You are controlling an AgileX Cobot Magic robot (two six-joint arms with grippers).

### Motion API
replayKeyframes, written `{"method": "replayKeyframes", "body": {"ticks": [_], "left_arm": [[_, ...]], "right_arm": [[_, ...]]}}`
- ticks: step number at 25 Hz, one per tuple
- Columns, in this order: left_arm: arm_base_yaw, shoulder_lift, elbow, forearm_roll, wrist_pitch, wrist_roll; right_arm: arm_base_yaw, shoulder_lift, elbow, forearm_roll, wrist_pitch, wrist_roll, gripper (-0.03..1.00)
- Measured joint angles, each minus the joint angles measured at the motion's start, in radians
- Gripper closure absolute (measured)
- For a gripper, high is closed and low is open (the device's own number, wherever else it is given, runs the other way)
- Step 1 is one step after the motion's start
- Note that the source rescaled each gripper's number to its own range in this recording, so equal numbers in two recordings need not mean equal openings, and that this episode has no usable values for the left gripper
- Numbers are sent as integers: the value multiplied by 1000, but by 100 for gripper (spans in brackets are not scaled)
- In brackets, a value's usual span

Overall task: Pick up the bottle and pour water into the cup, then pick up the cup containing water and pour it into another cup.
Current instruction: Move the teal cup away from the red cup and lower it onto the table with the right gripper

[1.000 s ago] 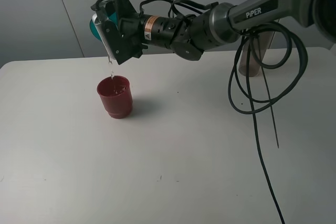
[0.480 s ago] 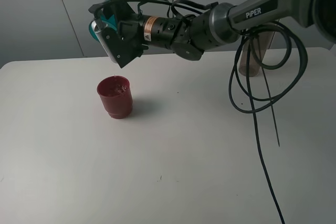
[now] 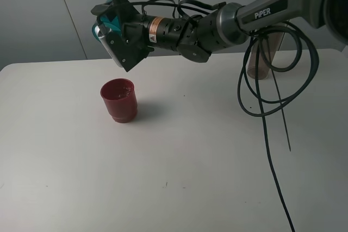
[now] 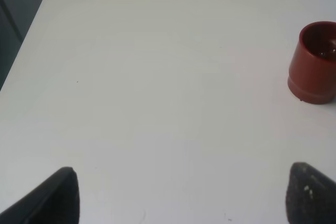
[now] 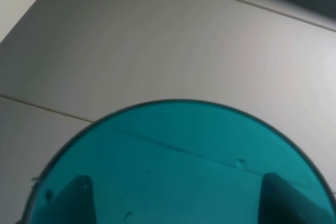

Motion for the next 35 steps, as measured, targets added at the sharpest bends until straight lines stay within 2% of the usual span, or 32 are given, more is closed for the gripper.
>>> {"method": "replayKeyframes", "body": {"ticks": [5,8,11,16,20,23,28,35], "left_arm": [[0,0,0,0,0,0],[0,0,0,0,0,0],[0,0,0,0,0,0],[0,0,0,0,0,0],[0,0,0,0,0,0],[0,0,0,0,0,0],[0,0,0,0,0,0],[0,0,0,0,0,0]], "right_arm": [[0,0,0,-4,0,33,93],[0,0,0,-11,0,174,93],[0,0,0,-11,0,397,93],[0,0,0,-11,3,903,93],[0,-20,0,-11,48,1281,93],[0,-46,0,-9,115,1455,93],[0,-114,51,32,225,1544,93],[-42,-259,274,91,218,1552,93]]}}
